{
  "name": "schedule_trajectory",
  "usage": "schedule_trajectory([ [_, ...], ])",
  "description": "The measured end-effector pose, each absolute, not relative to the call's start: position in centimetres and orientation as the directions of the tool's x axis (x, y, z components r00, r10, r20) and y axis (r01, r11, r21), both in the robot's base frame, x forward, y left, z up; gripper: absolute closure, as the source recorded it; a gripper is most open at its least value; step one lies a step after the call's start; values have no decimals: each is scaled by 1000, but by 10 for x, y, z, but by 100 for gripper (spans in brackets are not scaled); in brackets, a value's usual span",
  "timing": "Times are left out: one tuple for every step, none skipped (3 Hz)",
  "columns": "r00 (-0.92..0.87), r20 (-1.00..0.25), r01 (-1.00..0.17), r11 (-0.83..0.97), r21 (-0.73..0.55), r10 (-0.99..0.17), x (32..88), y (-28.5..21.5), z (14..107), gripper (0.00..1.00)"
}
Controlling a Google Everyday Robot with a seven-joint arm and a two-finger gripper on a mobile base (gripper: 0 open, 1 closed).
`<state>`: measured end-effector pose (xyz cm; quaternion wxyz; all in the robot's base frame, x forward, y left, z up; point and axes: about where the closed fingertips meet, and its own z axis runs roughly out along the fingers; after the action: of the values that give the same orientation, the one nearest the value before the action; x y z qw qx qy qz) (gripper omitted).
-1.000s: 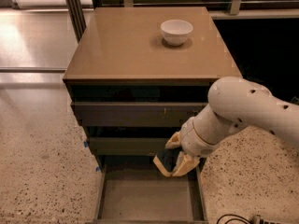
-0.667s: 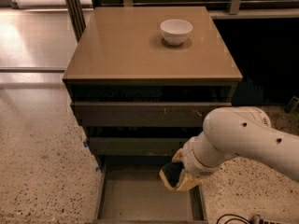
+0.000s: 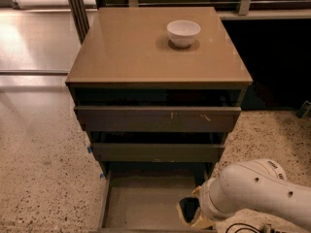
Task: Place sponge into bottom drawer
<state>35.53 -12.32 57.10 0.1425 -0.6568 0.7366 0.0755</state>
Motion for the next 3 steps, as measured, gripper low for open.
schedule_trajectory([
  [-94, -309, -989, 124, -79, -946, 356, -123, 572, 100],
  [-134, -424, -985, 167, -42, -896, 370, -135, 542, 100],
  [-157, -529, -984, 177, 14, -834, 388, -141, 505, 100],
])
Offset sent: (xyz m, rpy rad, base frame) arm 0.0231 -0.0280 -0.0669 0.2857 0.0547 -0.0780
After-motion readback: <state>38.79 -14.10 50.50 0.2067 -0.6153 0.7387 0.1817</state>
